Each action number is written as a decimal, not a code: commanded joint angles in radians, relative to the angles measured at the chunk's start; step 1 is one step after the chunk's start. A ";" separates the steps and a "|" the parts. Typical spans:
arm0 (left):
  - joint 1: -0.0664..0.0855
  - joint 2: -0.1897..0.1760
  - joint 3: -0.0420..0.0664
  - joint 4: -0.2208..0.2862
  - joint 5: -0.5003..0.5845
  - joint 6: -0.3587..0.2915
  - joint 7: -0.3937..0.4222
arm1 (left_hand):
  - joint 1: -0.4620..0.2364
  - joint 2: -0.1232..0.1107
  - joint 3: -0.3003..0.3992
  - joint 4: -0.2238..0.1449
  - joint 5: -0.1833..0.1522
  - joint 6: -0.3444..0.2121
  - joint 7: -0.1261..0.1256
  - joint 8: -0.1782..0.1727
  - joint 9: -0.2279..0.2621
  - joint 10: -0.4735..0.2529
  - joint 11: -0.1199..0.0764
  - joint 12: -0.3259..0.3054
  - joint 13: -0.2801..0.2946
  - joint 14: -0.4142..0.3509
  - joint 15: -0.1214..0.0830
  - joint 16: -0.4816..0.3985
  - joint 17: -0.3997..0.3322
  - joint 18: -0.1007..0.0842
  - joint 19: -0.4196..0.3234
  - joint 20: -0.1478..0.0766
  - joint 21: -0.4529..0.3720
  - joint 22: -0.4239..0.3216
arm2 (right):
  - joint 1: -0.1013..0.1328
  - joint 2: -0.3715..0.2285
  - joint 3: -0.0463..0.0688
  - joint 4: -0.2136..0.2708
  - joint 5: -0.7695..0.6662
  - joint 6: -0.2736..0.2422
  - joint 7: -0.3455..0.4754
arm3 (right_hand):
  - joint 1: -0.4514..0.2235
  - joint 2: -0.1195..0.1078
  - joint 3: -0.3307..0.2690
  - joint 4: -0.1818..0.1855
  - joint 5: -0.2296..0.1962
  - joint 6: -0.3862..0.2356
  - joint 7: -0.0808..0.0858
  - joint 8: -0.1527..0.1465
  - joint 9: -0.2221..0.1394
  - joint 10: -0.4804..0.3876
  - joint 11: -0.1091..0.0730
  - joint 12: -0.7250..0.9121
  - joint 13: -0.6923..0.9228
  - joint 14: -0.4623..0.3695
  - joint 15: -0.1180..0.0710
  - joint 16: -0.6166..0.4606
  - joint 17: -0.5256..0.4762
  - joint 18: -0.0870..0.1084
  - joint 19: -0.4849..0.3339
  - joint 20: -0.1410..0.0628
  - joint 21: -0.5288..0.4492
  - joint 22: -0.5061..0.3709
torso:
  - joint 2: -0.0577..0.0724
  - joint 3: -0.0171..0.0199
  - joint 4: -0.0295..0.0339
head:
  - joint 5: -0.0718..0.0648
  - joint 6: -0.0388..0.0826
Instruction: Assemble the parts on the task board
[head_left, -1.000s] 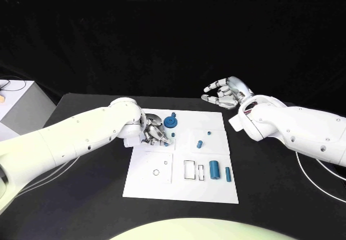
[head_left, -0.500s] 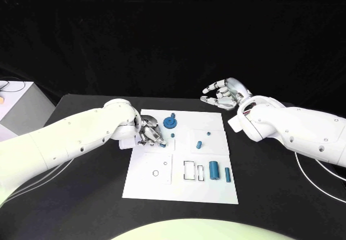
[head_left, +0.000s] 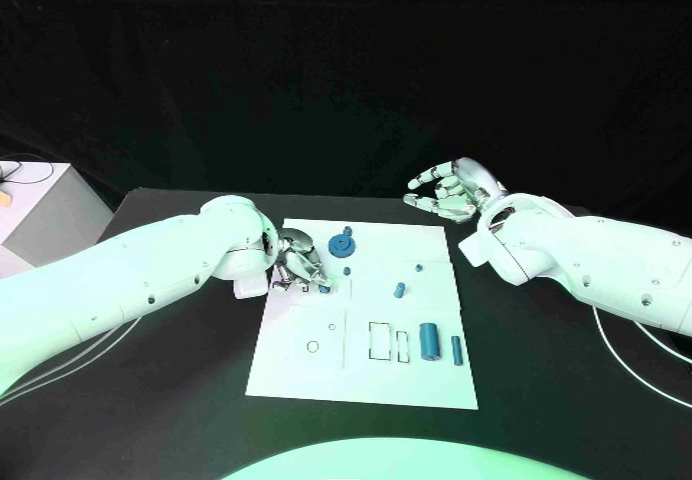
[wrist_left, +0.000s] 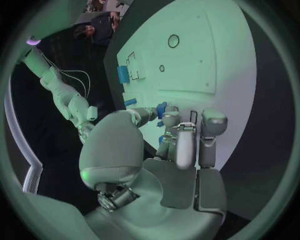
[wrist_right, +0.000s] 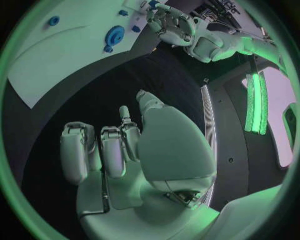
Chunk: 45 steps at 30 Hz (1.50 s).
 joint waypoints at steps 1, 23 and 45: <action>0.001 -0.006 0.004 0.016 -0.030 -0.045 0.007 | -0.015 -0.003 0.195 -0.201 0.017 0.010 0.000 0.006 0.010 0.010 0.000 0.007 0.005 0.055 -0.009 0.006 0.130 -0.012 0.010 0.001 0.008 0.006 | -0.001 -0.002 0.000 -0.001 -0.007 0.013 0.004 | -0.009 -0.003 0.006 -0.002 0.003 -0.006 -0.002 0.003 0.000 -0.005 -0.001 -0.002 0.111 0.083 0.000 -0.001 0.175 0.012 0.051 0.003 -0.005 0.161 | -0.001 0.0010 -0.0007 | 0.003 0.001; -0.002 -0.005 -0.007 0.042 -0.183 -0.135 0.012 | -0.031 -0.016 0.216 -0.221 0.060 0.034 -0.009 0.012 0.024 0.041 -0.009 0.026 0.029 0.068 -0.017 0.022 0.157 -0.018 0.030 -0.005 0.028 0.039 | -0.001 -0.011 0.000 0.000 -0.008 0.009 0.006 | -0.012 -0.003 0.006 -0.001 0.004 -0.006 -0.002 0.003 0.000 -0.005 -0.001 -0.002 0.111 0.083 0.000 -0.002 0.174 0.012 0.051 0.003 -0.005 0.161 | 0.002 -0.0010 -0.0015 | 0.003 -0.011; -0.019 -0.013 -0.013 0.060 -0.205 -0.159 0.013 | -0.032 -0.019 0.222 -0.226 0.070 0.040 -0.011 0.013 0.026 0.050 -0.011 0.032 0.037 0.071 -0.020 0.027 0.164 -0.019 0.037 -0.007 0.034 0.050 | -0.002 -0.014 0.000 0.000 -0.008 0.013 0.005 | -0.016 -0.004 0.007 -0.001 0.005 -0.007 -0.002 0.004 0.001 -0.006 -0.001 -0.003 0.110 0.082 0.000 -0.003 0.171 0.012 0.050 0.003 -0.008 0.159 | 0.002 -0.0008 -0.0011 | 0.008 -0.023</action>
